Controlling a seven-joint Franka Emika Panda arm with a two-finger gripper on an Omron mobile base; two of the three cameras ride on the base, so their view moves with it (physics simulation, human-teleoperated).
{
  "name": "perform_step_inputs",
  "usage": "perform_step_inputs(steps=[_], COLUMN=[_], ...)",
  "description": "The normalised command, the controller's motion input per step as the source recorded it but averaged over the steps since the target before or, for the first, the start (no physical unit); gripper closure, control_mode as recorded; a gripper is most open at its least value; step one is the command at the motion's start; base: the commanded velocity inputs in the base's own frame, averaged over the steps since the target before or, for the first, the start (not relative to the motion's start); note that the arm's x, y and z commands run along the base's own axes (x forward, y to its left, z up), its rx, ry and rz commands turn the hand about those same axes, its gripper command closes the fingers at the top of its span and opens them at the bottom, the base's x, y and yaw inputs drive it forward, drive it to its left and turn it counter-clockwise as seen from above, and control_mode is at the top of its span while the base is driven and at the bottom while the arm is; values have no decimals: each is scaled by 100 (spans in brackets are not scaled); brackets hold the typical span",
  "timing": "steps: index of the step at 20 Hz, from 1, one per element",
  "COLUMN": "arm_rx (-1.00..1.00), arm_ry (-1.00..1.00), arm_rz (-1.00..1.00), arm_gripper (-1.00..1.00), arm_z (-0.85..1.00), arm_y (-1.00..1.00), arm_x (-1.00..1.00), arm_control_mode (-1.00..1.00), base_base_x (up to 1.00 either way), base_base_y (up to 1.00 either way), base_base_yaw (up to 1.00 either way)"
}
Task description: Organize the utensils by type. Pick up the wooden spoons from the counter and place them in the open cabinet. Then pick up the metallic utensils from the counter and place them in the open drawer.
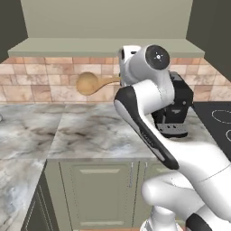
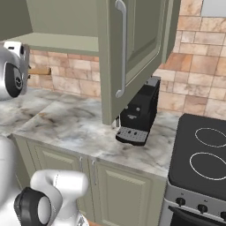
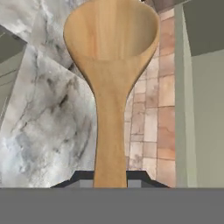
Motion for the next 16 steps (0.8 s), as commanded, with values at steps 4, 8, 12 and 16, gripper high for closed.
perform_step_inputs(steps=[4, 8, 12, 16], arm_rx=[-16, -8, -3, -2], arm_ry=[-31, -18, -8, -4], arm_rz=[0, 0, 0, 1], arm_gripper=[100, 100, 100, 100], arm_z=[58, 66, 62, 59], arm_y=[0, 0, -3, -6], arm_x=[29, 28, 32, 40], arm_control_mode=[-100, -100, -100, -100], base_base_x=[0, 0, 0, 0], base_base_y=[0, 0, 0, 0], base_base_yaw=[0, 0, 0, 0])
